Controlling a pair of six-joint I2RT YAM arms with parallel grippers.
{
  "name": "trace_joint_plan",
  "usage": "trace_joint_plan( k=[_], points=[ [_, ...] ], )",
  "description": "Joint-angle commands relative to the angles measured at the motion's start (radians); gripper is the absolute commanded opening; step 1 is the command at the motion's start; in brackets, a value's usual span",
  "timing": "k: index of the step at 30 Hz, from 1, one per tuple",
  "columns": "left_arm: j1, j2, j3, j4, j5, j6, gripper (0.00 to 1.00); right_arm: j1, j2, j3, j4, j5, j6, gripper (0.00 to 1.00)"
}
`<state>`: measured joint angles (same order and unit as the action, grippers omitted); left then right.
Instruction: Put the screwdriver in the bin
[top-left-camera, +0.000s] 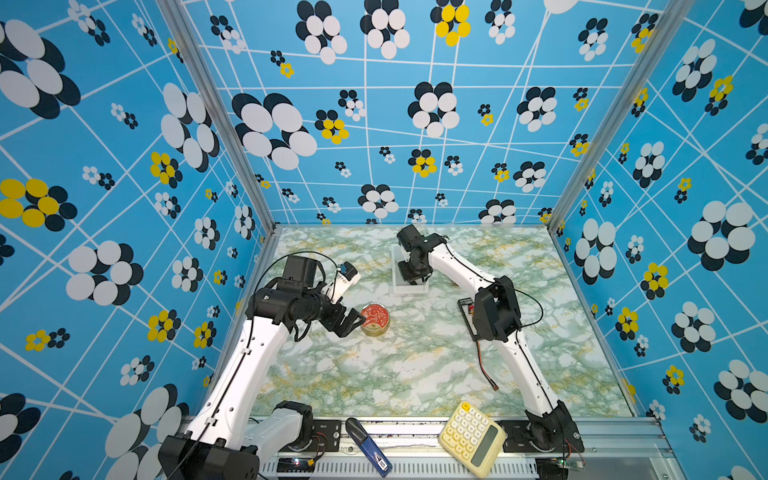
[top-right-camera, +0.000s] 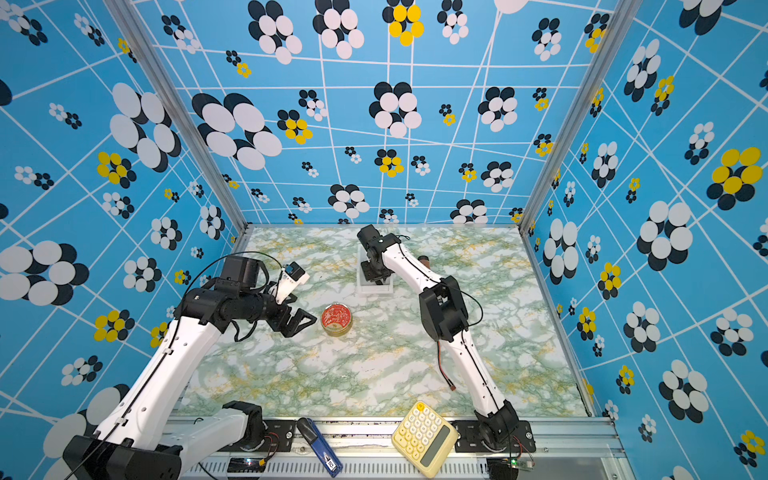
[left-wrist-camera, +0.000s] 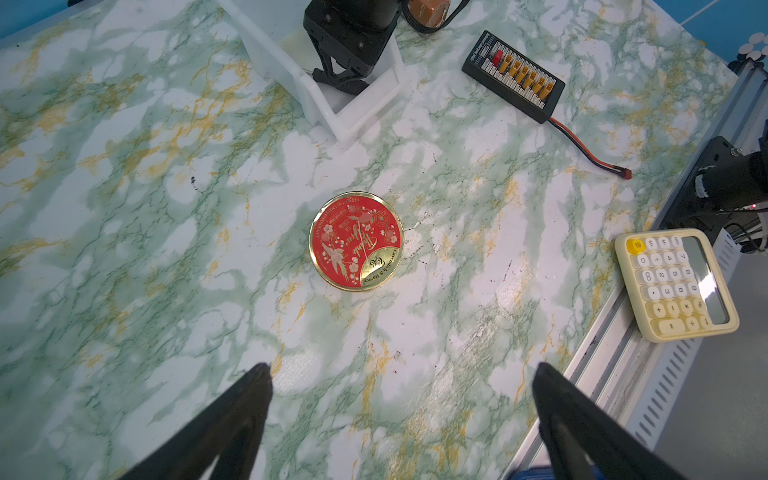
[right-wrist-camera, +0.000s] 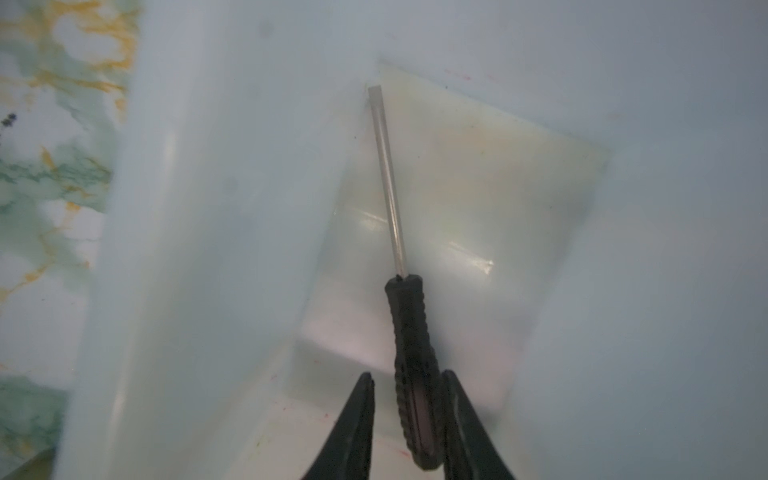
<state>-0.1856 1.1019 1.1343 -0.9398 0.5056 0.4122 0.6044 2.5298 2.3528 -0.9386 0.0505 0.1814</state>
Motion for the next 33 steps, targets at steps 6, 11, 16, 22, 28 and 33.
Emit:
trace_joint_plan(
  k=[6,11,16,22,28,33],
  points=[
    [0.003,-0.009,-0.011,-0.004,0.046,0.002,0.99,-0.005,-0.054,0.028,-0.017,0.027,-0.01,0.33],
    [-0.01,-0.024,-0.049,0.012,0.031,0.018,0.99,-0.006,-0.165,-0.001,-0.008,0.014,0.016,0.36],
    [-0.022,-0.034,-0.074,0.066,-0.094,-0.01,0.99,-0.005,-0.438,-0.325,0.184,0.003,0.071,0.39],
    [-0.024,-0.021,-0.079,0.09,-0.156,-0.028,0.95,-0.023,-0.822,-0.863,0.457,0.0,0.113,0.46],
    [-0.02,-0.003,-0.098,0.126,-0.175,-0.065,0.99,-0.052,-1.131,-1.224,0.558,0.108,0.108,0.55],
    [-0.011,0.029,-0.099,0.165,-0.185,-0.116,0.99,-0.052,-1.349,-1.496,0.712,0.226,0.099,0.56]
  ],
)
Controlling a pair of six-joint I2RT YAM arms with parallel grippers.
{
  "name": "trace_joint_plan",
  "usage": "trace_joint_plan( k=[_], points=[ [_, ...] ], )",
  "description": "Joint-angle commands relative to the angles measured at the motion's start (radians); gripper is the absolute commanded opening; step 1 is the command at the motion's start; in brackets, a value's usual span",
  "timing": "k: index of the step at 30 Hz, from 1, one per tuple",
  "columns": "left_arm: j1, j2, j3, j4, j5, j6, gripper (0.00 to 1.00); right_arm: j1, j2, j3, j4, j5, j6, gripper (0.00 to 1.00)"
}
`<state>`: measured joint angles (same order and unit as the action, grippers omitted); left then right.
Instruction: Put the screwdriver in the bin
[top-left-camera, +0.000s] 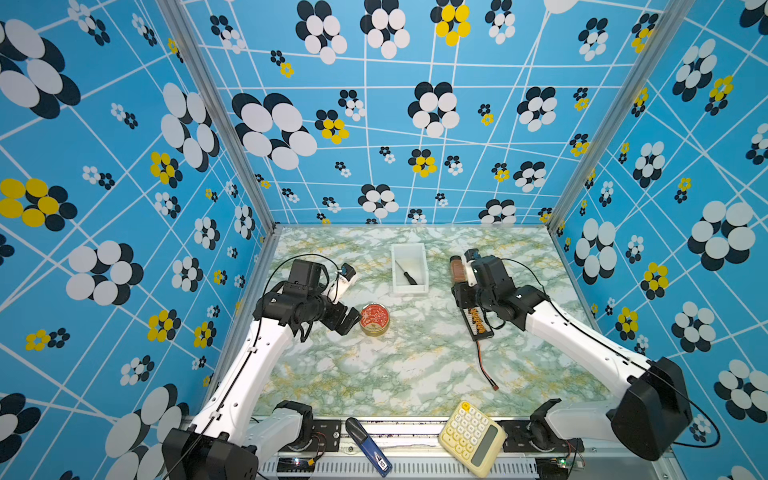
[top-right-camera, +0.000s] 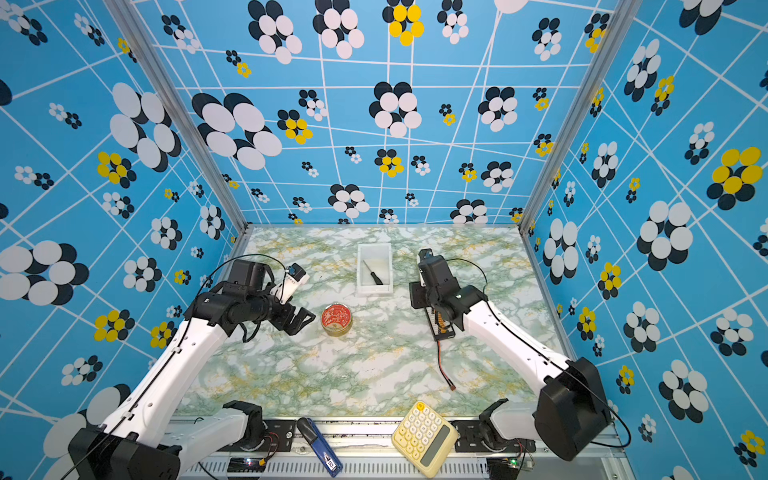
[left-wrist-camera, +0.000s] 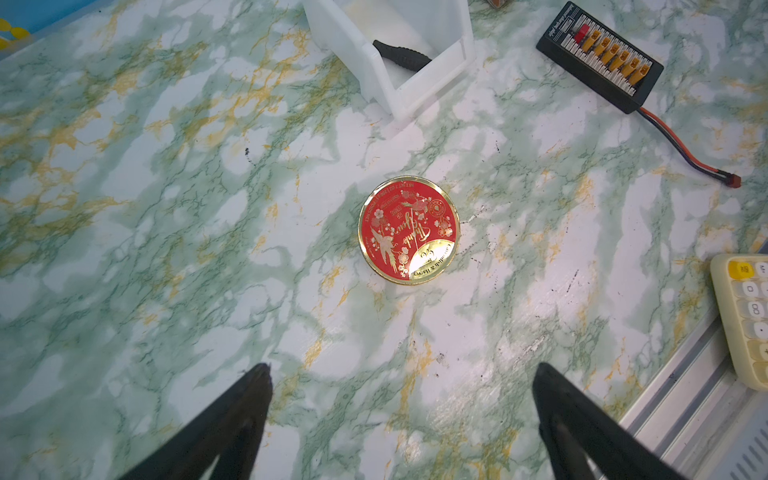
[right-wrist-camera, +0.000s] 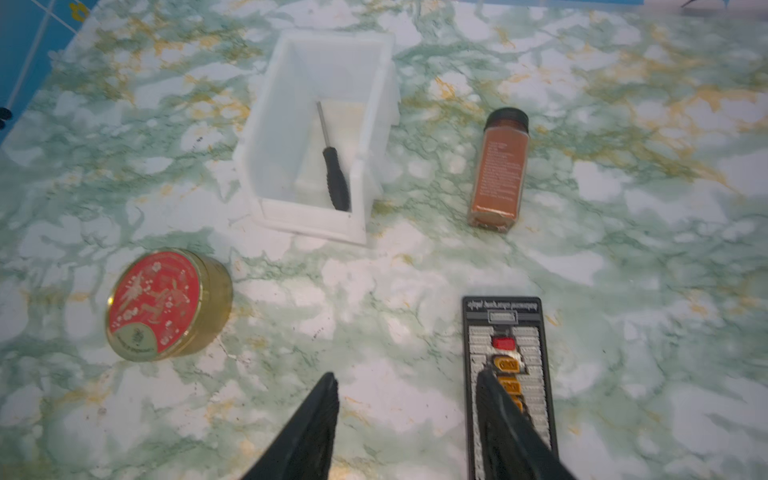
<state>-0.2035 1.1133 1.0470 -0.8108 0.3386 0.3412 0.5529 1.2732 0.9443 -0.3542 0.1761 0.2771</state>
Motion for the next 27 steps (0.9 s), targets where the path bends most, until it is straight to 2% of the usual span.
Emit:
trace_joint_plan(
  k=[1,5,8,13,15,18,23,27],
  points=[
    [0.01,0.024,-0.008,0.047,-0.02,-0.057,0.99,-0.001,-0.141,-0.137,0.167,0.13,0.003,0.57],
    [0.021,0.044,-0.006,0.102,-0.085,-0.123,0.99,-0.002,-0.317,-0.31,0.313,0.281,0.006,0.76],
    [0.033,0.061,-0.011,0.146,-0.152,-0.155,0.99,-0.025,-0.387,-0.352,0.331,0.352,-0.003,0.81],
    [0.107,0.059,-0.063,0.287,-0.196,-0.283,0.99,-0.113,-0.372,-0.294,0.198,0.304,0.045,0.83],
    [0.154,0.033,-0.122,0.389,-0.172,-0.353,0.99,-0.131,-0.349,-0.282,0.191,0.287,0.048,0.83],
    [0.203,-0.016,-0.247,0.594,-0.194,-0.437,0.99,-0.171,-0.307,-0.294,0.238,0.266,0.04,0.84],
    [0.238,-0.014,-0.429,0.863,-0.283,-0.454,0.99,-0.274,-0.24,-0.363,0.408,0.257,-0.004,0.85],
    [0.248,0.018,-0.566,1.124,-0.306,-0.434,0.99,-0.373,-0.175,-0.357,0.431,0.225,0.003,0.86]
  ],
)
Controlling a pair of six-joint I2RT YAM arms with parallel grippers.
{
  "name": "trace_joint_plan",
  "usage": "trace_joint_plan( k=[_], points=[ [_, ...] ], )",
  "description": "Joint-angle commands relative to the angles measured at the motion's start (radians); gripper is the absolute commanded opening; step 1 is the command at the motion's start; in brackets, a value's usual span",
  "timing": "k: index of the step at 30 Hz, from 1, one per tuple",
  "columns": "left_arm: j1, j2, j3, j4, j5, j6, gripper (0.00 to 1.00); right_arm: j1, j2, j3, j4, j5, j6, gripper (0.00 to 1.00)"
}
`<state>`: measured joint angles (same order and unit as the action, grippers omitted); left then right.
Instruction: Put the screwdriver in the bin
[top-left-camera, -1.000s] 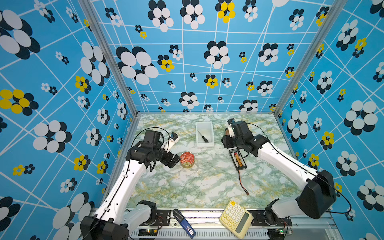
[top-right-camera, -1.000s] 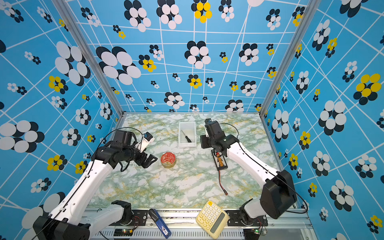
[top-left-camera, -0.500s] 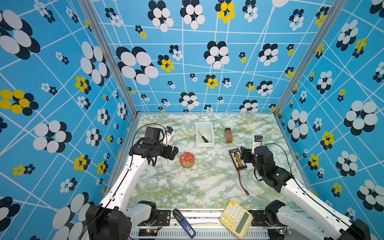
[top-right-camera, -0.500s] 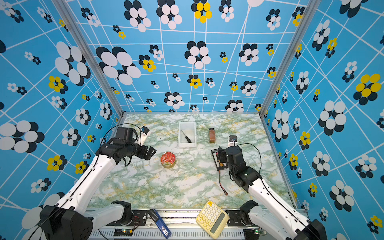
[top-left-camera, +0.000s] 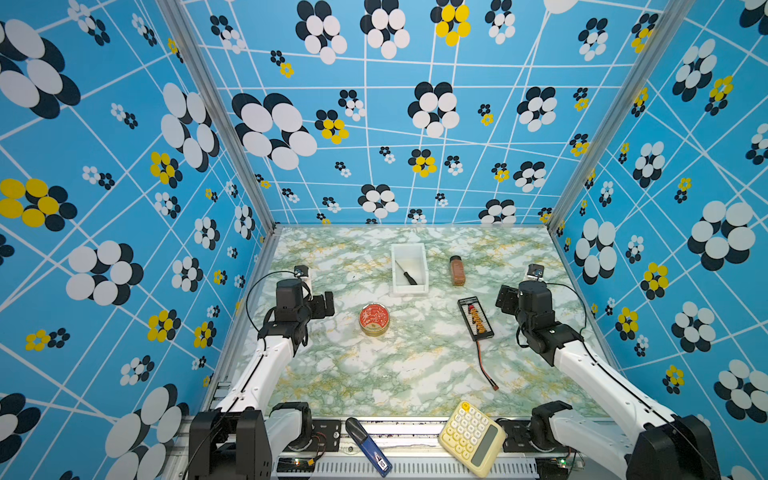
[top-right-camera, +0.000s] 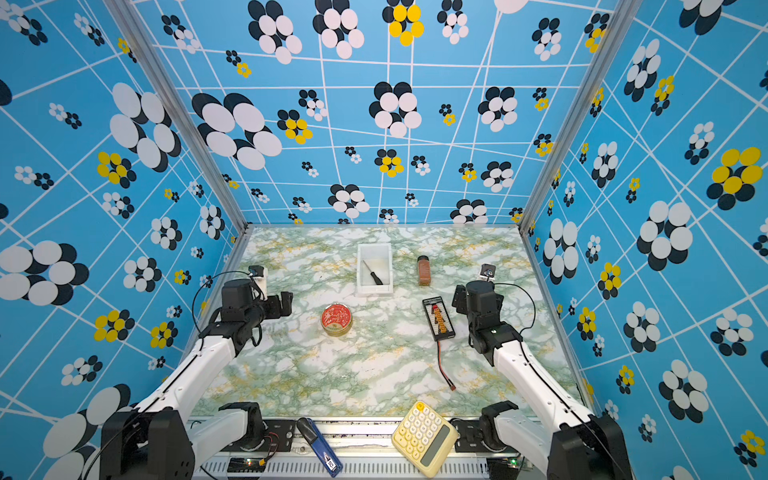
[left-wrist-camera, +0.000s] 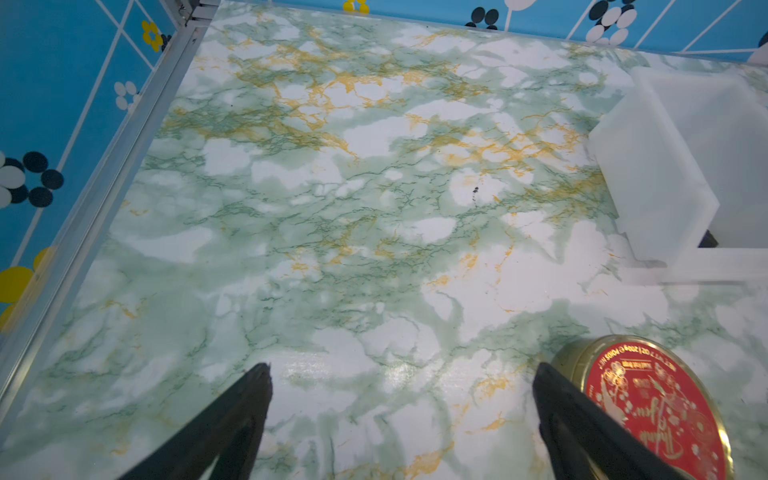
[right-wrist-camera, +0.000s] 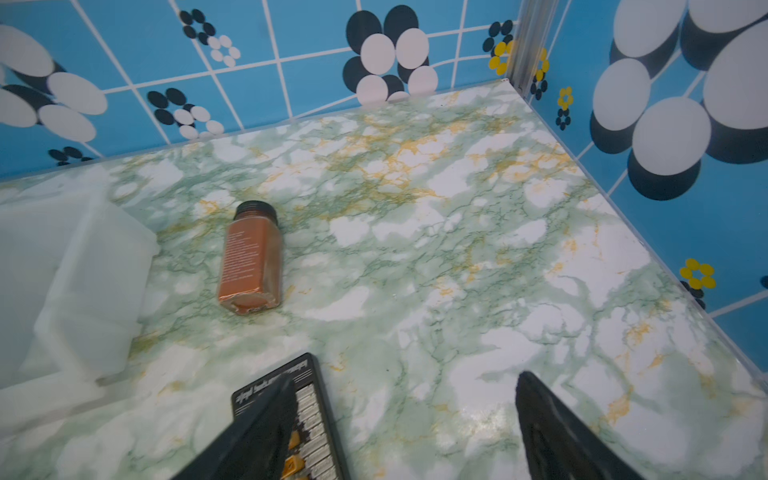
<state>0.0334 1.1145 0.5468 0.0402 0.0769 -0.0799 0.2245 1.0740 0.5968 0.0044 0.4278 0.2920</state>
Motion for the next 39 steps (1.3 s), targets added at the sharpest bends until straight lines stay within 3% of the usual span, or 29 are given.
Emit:
trace_joint_plan(
  k=[1,9,20,22,26,39],
  points=[
    [0.013,0.023,-0.094,0.327,-0.043,-0.013,0.99,-0.056,0.031,-0.012,0.087,-0.028,-0.016,0.87],
    [0.013,0.119,-0.257,0.748,0.01,-0.003,0.99,-0.1,0.007,-0.116,0.301,-0.027,-0.099,0.87],
    [0.013,0.327,-0.293,1.027,-0.015,0.02,0.99,-0.1,0.015,-0.255,0.544,-0.006,-0.181,0.88],
    [0.013,0.364,-0.298,1.069,-0.014,0.02,0.99,-0.138,0.023,-0.283,0.593,-0.009,-0.198,0.88],
    [0.012,0.475,-0.341,1.265,-0.028,0.014,0.99,-0.146,0.052,-0.327,0.67,-0.007,-0.197,0.89],
    [0.014,0.49,-0.389,1.357,-0.021,0.013,0.99,-0.191,0.272,-0.307,0.869,-0.072,-0.201,0.9]
  ],
)
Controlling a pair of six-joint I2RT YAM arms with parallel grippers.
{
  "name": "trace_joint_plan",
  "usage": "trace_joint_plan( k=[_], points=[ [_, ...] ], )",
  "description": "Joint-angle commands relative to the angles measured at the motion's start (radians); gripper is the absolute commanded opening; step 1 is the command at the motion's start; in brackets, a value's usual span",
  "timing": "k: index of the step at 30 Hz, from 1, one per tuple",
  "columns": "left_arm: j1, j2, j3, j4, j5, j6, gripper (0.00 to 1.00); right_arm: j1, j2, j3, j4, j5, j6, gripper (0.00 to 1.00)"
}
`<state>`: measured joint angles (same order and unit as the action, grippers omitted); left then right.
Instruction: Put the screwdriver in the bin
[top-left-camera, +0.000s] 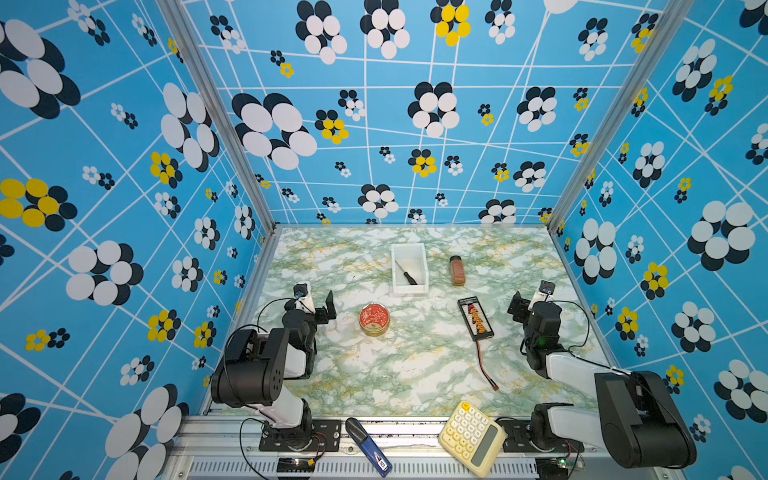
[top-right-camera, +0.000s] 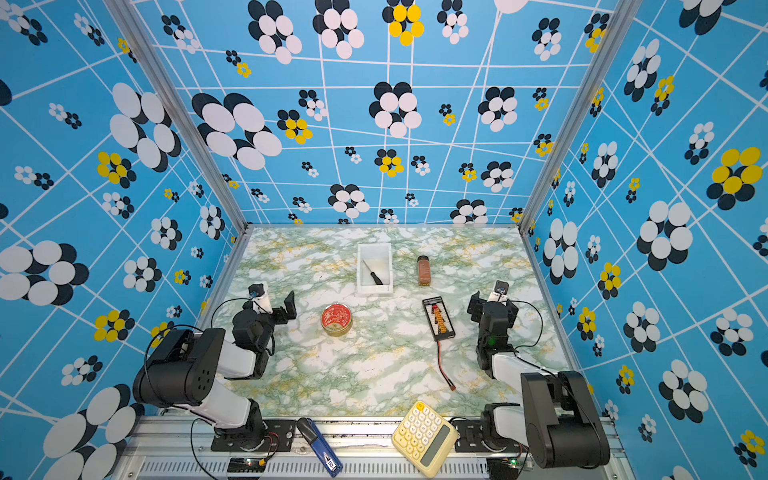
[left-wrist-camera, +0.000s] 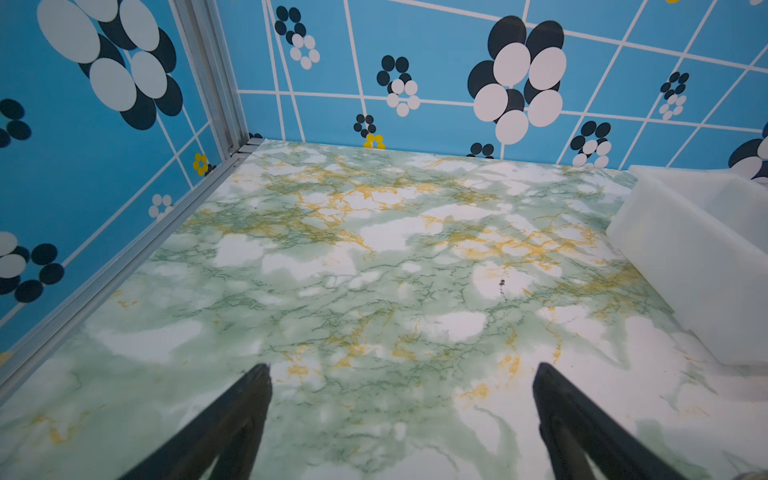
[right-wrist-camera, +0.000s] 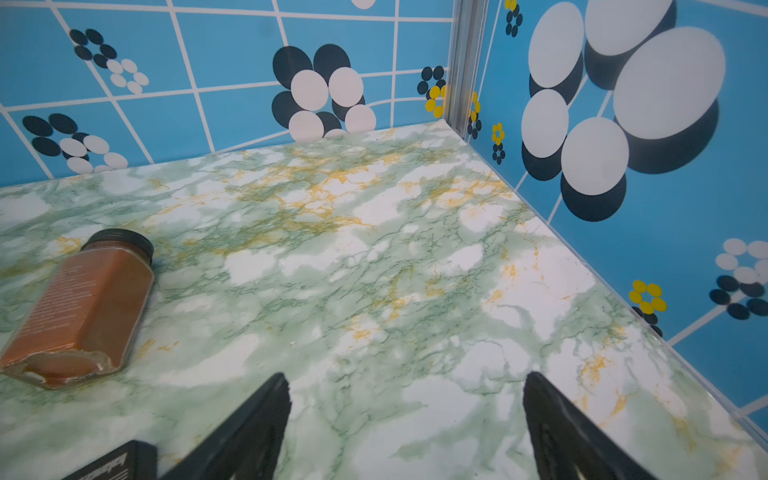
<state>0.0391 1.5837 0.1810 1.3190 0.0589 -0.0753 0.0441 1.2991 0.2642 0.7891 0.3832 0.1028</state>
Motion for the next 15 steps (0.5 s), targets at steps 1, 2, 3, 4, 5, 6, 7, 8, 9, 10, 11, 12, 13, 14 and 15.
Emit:
trace_joint_plan(
  k=[1,2,3,4,5,6,7,8,9,10,11,12,13,14,15],
  points=[
    [0.008,0.018,-0.021,0.073,-0.002,0.009,0.99,-0.013,0.075,0.033,0.104,-0.031,-0.008,0.9],
    [0.008,0.019,-0.023,0.078,-0.002,0.01,0.99,-0.017,0.112,0.038,0.133,-0.038,-0.003,0.9],
    [0.008,0.019,-0.022,0.076,-0.007,0.009,0.99,-0.019,0.147,0.042,0.162,-0.046,0.0,0.9],
    [0.008,0.021,-0.023,0.078,-0.011,0.006,0.99,-0.019,0.182,0.046,0.183,-0.055,-0.003,0.9],
    [0.008,0.019,-0.023,0.078,-0.014,0.005,0.99,-0.02,0.222,0.05,0.21,-0.07,-0.01,0.9],
    [0.008,0.019,-0.023,0.079,-0.017,0.005,0.99,-0.02,0.261,0.054,0.262,-0.078,-0.02,0.9],
    [0.008,0.019,-0.023,0.078,-0.018,0.003,0.99,-0.02,0.263,0.064,0.242,-0.095,-0.026,0.91],
    [0.008,0.02,-0.023,0.079,-0.021,0.003,0.99,-0.019,0.24,0.094,0.143,-0.113,-0.027,0.91],
    [0.008,0.02,-0.023,0.078,-0.022,0.003,0.99,-0.02,0.227,0.121,0.078,-0.135,-0.035,0.91],
    [0.008,0.021,-0.022,0.079,-0.022,0.002,0.99,-0.02,0.234,0.122,0.09,-0.149,-0.044,0.92],
    [0.008,0.021,-0.021,0.078,-0.022,0.002,0.99,-0.02,0.248,0.115,0.131,-0.153,-0.048,0.96],
    [0.008,0.02,-0.023,0.078,-0.024,0.002,0.99,-0.02,0.254,0.109,0.149,-0.154,-0.048,0.98],
    [0.008,0.021,-0.022,0.079,-0.024,0.002,0.99,-0.02,0.251,0.11,0.136,-0.153,-0.048,0.98],
    [0.008,0.021,-0.021,0.078,-0.025,0.002,0.99,-0.02,0.243,0.116,0.118,-0.155,-0.05,0.98],
    [0.008,0.021,-0.022,0.079,-0.025,0.002,0.99,-0.02,0.238,0.12,0.101,-0.157,-0.049,0.99]
  ],
)
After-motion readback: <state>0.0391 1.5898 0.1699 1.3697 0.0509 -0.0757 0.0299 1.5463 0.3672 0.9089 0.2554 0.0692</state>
